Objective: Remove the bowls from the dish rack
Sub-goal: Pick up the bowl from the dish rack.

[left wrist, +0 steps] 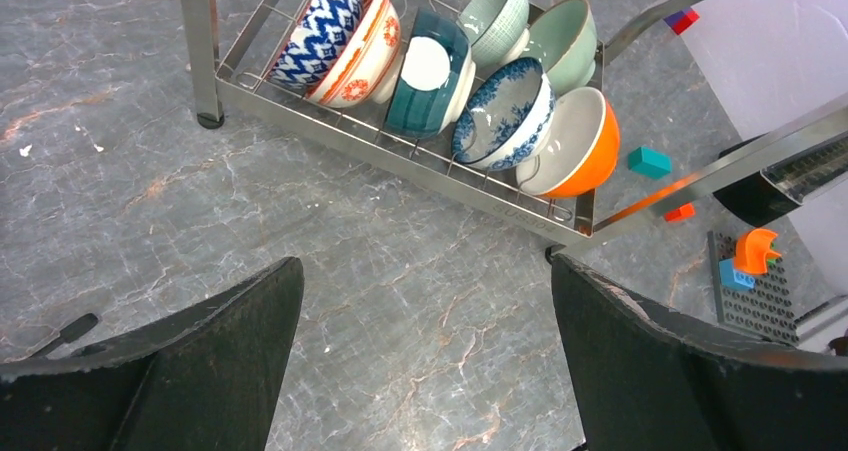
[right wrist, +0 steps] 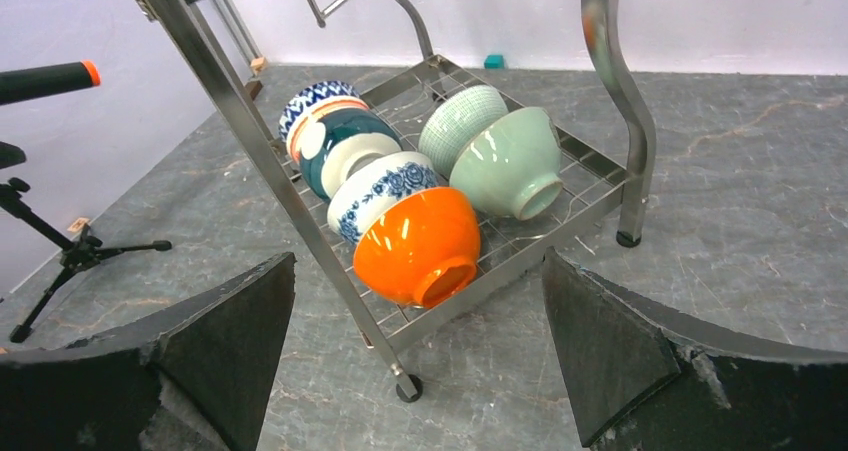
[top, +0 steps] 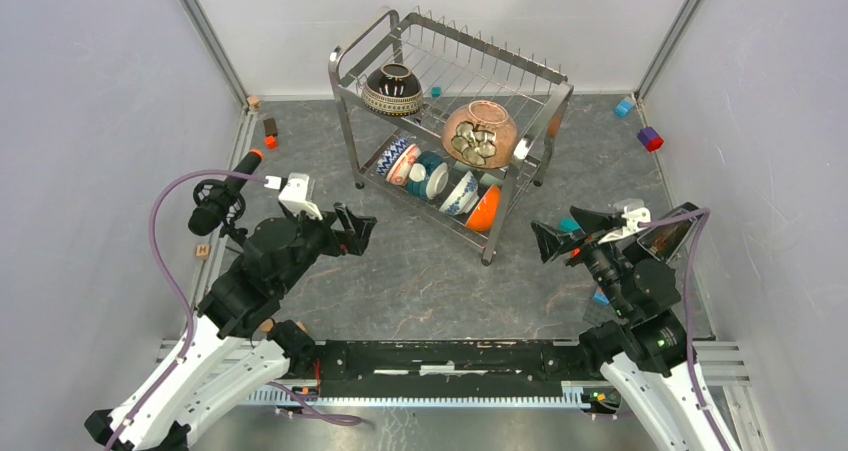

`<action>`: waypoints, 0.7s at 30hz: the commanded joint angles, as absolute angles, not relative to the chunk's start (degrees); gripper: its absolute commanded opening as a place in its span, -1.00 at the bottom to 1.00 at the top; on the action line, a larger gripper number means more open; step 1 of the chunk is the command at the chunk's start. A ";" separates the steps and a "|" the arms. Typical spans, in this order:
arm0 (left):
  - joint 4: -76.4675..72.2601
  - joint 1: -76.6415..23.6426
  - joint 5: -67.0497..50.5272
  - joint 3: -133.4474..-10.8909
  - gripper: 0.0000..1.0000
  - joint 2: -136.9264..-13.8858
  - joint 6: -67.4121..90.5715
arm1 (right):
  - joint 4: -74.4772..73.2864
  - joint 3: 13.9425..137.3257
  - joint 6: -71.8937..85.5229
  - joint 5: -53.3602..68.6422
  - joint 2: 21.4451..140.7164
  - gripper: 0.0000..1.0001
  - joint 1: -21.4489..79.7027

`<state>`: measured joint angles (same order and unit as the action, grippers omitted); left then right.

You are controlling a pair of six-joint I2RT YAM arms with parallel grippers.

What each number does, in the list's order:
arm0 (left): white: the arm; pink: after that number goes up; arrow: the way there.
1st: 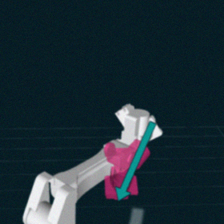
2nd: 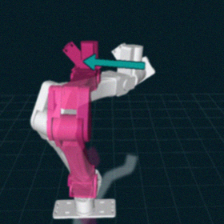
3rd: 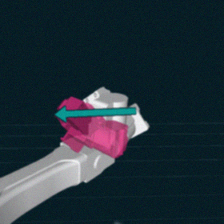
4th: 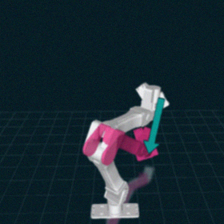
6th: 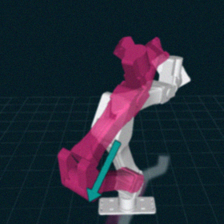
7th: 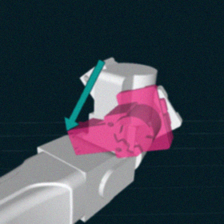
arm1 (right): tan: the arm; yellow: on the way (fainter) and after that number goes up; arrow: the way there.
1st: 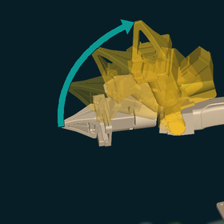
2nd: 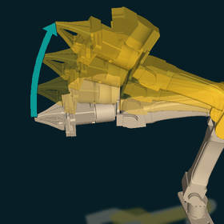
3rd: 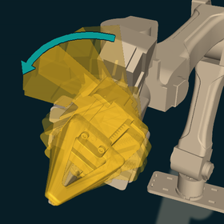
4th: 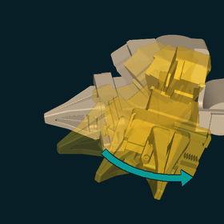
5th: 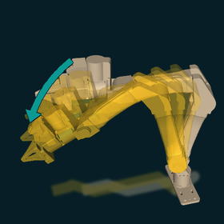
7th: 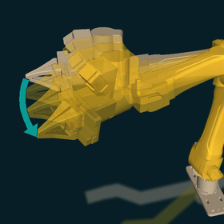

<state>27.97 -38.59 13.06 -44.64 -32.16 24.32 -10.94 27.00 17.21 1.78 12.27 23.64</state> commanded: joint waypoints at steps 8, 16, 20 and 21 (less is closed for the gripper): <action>7.84 -38.32 2.42 -45.35 0.99 -29.34 37.02 | -7.94 30.19 16.15 6.06 13.03 0.96 24.35; -7.25 -38.33 -4.01 -48.07 0.99 -37.98 53.42 | -4.59 26.81 17.04 6.40 11.38 0.96 24.37; -16.67 -38.33 -2.75 -45.73 0.99 -40.16 64.91 | -4.90 27.69 17.84 6.55 12.57 0.96 24.40; -19.03 -38.28 -2.46 -44.68 0.99 -40.46 66.93 | -5.07 27.93 18.11 6.80 12.94 0.96 24.37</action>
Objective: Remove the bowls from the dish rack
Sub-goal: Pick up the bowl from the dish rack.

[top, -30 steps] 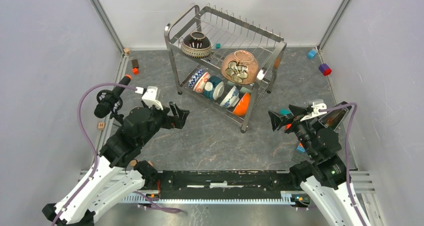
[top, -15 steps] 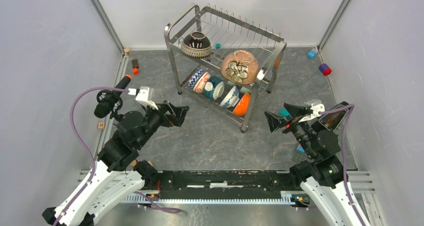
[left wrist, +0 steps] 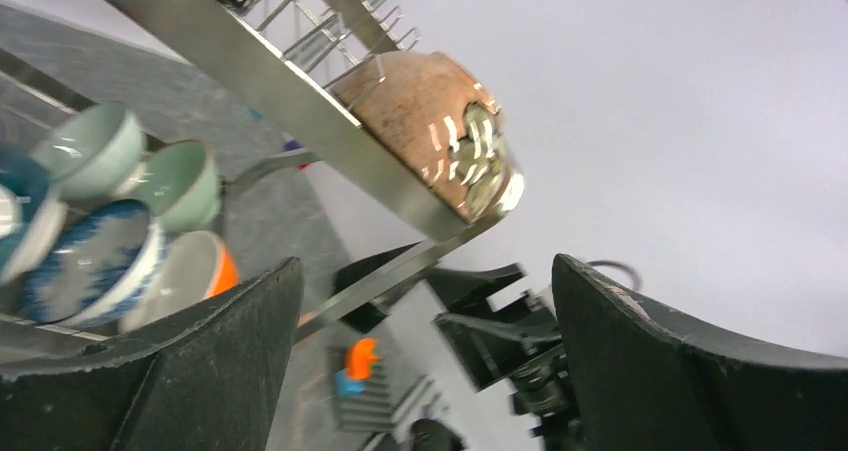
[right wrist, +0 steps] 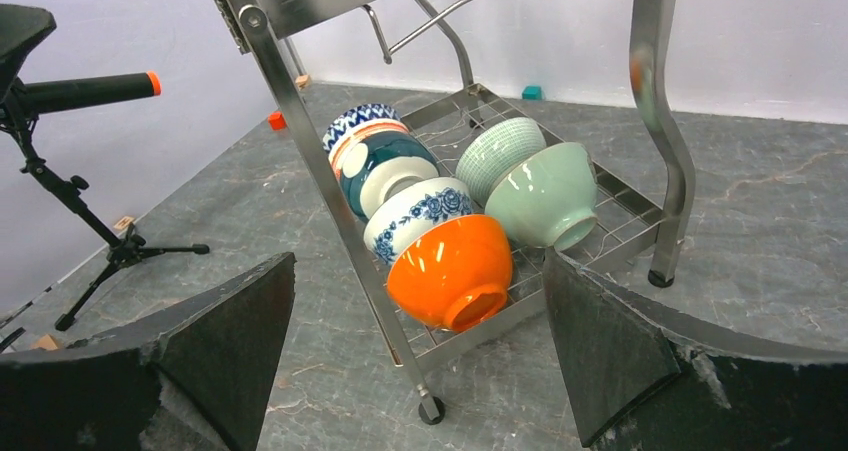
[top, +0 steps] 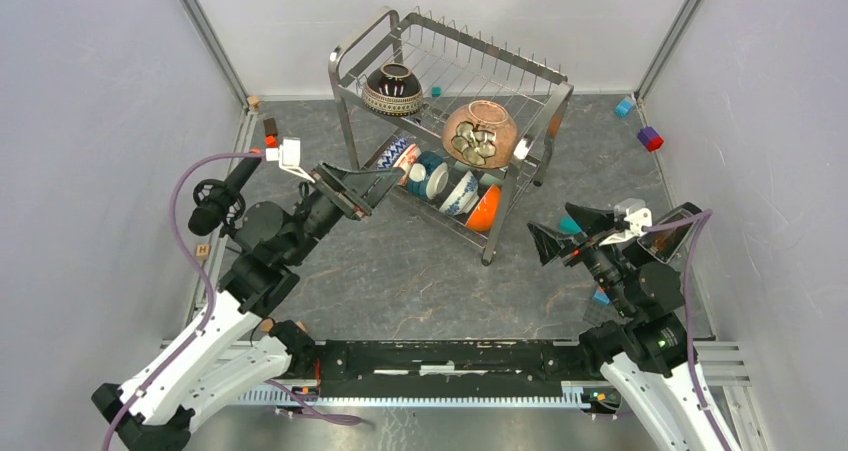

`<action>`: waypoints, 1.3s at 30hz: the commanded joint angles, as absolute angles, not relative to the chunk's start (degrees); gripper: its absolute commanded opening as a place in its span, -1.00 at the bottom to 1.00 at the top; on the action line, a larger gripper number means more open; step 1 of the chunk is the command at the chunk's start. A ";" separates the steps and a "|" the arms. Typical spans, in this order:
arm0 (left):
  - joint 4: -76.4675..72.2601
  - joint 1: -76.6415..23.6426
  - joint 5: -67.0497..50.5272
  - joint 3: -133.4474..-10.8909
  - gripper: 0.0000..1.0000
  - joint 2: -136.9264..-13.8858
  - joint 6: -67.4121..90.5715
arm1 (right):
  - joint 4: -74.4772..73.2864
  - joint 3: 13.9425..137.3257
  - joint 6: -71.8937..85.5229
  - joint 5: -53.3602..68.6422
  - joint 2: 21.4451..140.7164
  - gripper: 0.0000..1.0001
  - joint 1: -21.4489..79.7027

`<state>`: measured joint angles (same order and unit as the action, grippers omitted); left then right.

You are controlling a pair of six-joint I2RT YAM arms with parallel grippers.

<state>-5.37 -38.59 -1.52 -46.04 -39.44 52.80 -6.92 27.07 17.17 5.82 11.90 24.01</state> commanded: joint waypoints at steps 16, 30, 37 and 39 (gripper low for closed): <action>-25.93 -46.17 3.33 -45.77 0.99 -51.43 78.31 | 1.76 26.11 21.48 9.69 15.33 0.96 24.35; -34.01 -52.70 5.08 -48.87 0.99 -57.96 75.33 | 0.15 26.94 18.66 9.20 13.41 0.96 24.35; -36.94 -56.41 8.82 -48.56 0.99 -59.87 73.66 | -1.06 25.98 19.27 9.07 11.90 0.96 24.38; -38.68 -57.03 9.39 -49.06 0.99 -60.80 73.16 | -0.85 25.76 19.56 8.93 11.65 0.96 24.35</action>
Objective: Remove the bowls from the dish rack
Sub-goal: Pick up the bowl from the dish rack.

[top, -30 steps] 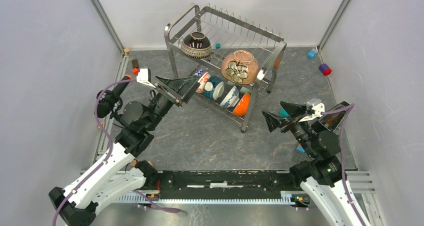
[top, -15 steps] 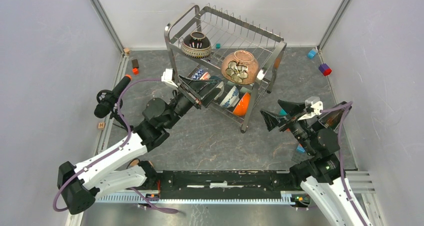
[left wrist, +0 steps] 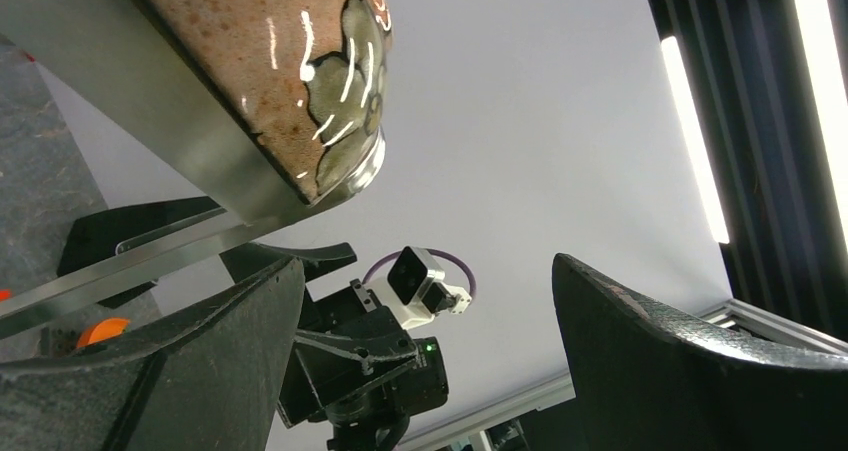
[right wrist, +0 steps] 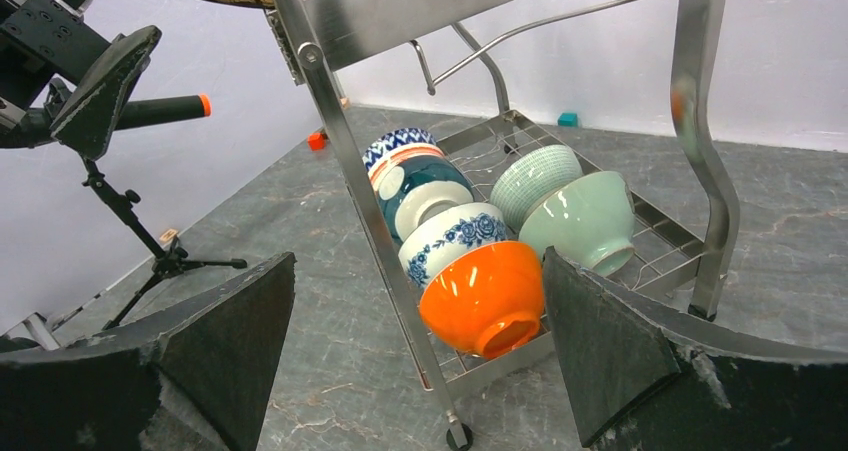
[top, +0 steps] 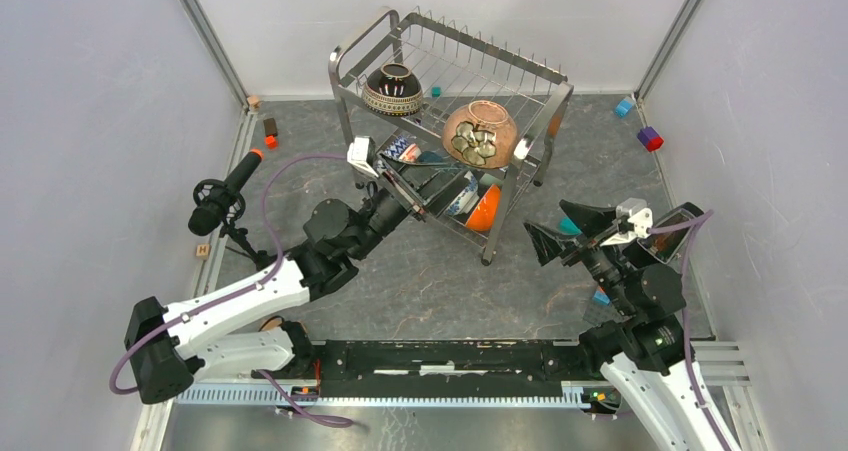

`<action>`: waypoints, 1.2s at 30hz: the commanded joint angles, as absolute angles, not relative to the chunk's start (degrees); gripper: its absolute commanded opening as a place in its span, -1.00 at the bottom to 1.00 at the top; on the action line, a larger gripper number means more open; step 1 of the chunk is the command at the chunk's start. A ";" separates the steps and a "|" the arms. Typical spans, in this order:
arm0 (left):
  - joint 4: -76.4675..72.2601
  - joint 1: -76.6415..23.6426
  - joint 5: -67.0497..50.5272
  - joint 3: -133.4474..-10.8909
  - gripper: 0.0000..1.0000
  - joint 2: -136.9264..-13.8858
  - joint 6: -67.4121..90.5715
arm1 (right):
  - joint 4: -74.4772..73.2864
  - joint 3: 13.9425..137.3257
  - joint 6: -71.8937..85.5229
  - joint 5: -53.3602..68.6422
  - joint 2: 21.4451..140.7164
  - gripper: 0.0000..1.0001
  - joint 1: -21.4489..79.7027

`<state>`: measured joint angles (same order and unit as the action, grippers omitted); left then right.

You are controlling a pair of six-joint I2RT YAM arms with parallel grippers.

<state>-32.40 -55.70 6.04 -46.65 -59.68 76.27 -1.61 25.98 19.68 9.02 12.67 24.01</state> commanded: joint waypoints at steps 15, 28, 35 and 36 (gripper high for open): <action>-41.71 -58.26 13.23 -50.54 0.91 -65.46 71.17 | 1.74 24.43 20.70 9.97 12.04 0.96 24.38; -40.05 -57.90 17.27 -51.50 0.71 -66.80 68.60 | 2.11 24.25 20.07 9.67 12.11 0.96 24.88; -42.74 -57.14 17.16 -51.53 0.62 -68.75 67.87 | 1.52 24.55 19.53 9.20 12.22 0.96 25.27; -43.38 -56.98 17.16 -51.42 0.59 -68.98 67.85 | 1.50 24.48 19.51 9.15 12.20 0.97 25.37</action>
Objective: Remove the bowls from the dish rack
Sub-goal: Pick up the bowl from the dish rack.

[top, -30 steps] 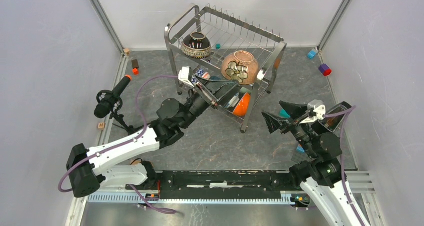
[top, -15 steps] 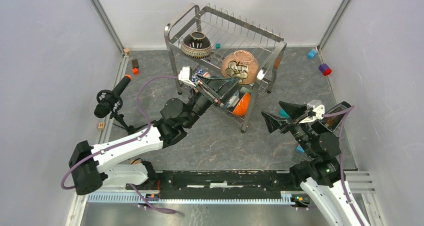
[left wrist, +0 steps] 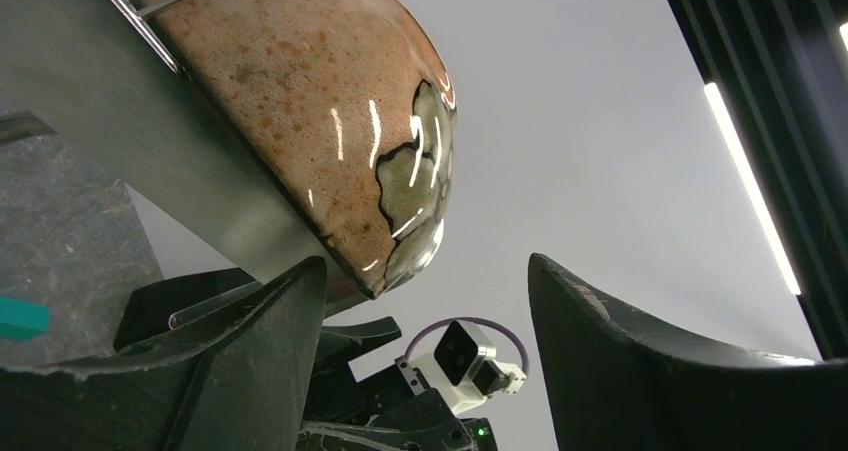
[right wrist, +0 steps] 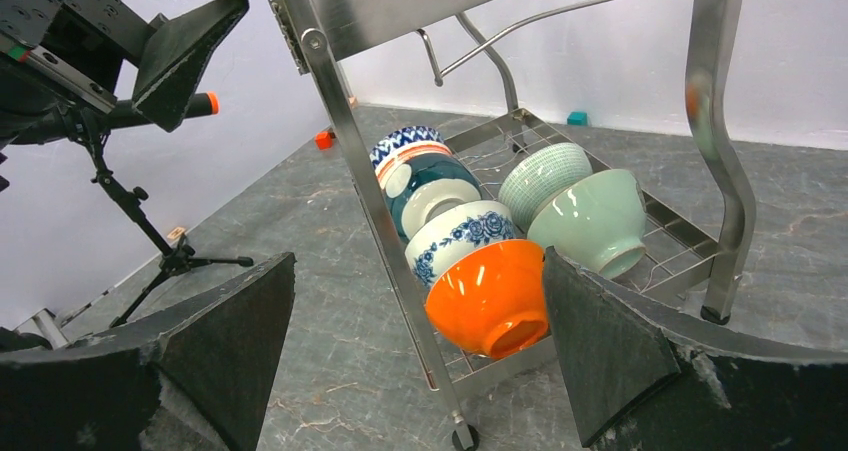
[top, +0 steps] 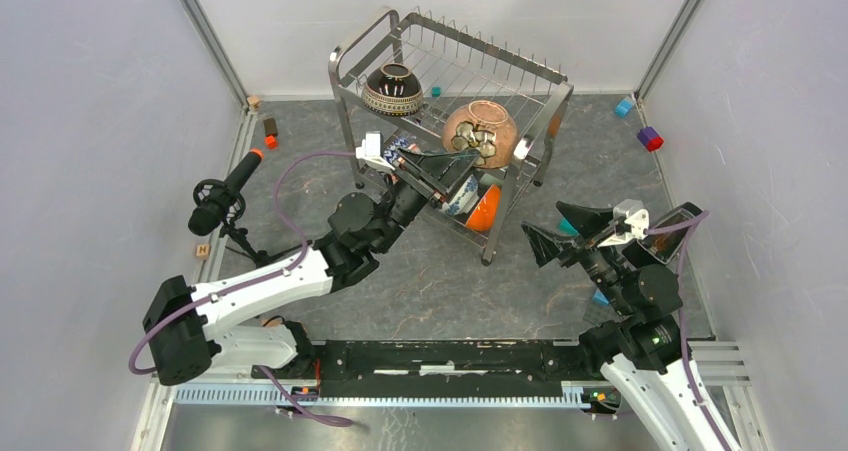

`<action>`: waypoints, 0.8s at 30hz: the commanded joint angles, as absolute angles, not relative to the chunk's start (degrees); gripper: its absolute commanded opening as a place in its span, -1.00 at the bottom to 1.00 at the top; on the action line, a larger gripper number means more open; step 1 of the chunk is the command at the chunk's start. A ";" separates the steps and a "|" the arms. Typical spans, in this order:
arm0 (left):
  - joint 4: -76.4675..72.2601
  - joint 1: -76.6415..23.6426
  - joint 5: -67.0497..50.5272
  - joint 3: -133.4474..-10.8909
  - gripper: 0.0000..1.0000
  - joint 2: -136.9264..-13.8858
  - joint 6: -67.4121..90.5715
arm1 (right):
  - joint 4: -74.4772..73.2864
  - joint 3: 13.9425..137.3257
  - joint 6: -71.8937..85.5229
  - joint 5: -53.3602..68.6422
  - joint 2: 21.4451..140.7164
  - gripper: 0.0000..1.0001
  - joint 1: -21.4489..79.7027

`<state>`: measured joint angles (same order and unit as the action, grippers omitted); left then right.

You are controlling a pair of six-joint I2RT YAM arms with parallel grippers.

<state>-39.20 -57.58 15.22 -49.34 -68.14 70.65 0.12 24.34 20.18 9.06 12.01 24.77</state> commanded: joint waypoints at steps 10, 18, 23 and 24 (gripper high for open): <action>-51.72 -55.99 15.40 -50.19 0.29 -71.45 68.73 | 1.23 24.43 19.09 8.77 12.32 0.96 25.64; -56.19 -55.16 14.34 -49.15 0.13 -73.75 70.19 | 0.57 23.74 18.73 7.88 11.69 0.96 25.66; -60.25 -54.46 13.40 -48.52 0.03 -75.49 70.90 | 0.75 23.16 18.57 7.77 11.71 0.96 25.66; -60.80 -54.36 13.15 -48.52 0.02 -75.79 71.10 | 0.79 23.12 18.62 7.69 11.68 0.96 25.61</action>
